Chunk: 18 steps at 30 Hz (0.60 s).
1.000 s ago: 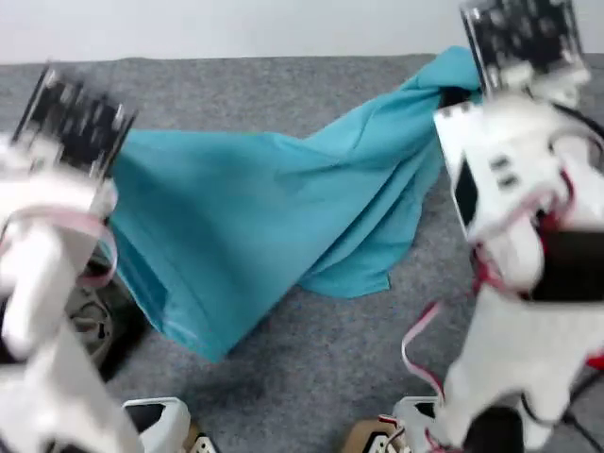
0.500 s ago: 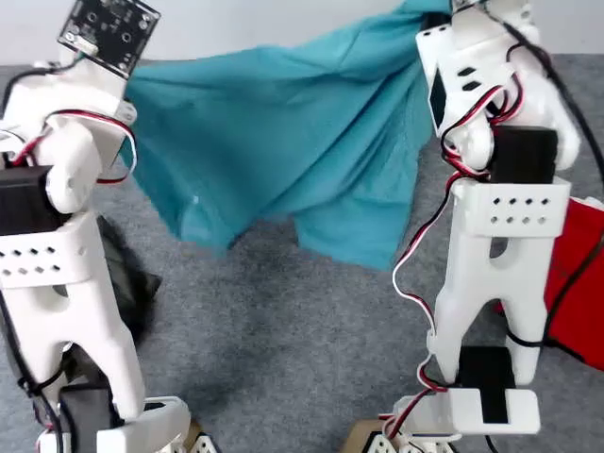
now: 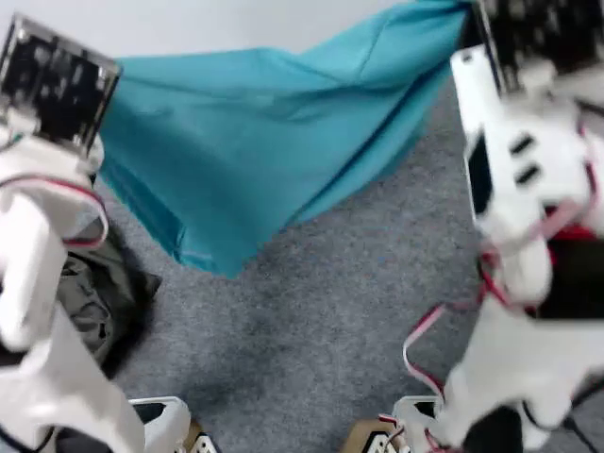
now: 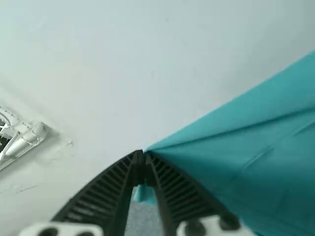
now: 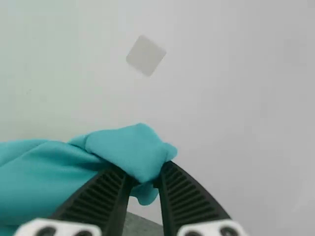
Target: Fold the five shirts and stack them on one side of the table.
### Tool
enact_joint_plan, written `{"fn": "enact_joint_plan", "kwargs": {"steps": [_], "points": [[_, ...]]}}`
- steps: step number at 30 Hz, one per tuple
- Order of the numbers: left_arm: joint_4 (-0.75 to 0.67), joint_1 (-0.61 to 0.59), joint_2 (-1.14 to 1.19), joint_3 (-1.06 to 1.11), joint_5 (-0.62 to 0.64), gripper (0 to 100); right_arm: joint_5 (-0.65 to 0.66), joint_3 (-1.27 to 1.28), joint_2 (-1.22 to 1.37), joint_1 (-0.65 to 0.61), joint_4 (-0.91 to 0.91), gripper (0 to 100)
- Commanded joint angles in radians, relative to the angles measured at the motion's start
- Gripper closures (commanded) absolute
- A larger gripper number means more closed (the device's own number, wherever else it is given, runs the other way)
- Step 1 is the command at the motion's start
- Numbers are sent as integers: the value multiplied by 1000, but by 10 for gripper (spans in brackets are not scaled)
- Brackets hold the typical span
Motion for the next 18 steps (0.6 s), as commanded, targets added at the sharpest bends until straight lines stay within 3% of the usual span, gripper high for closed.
{"fn": "enact_joint_plan", "kwargs": {"steps": [1,11,18], "points": [[54,6,-69,-22,9,991,35,-44,-119,-2,65,988],[147,2,-173,4,6,991,92,-38,-268,-5,277,988],[144,6,-183,361,5,991,46,175,-196,-8,381,988]]}}
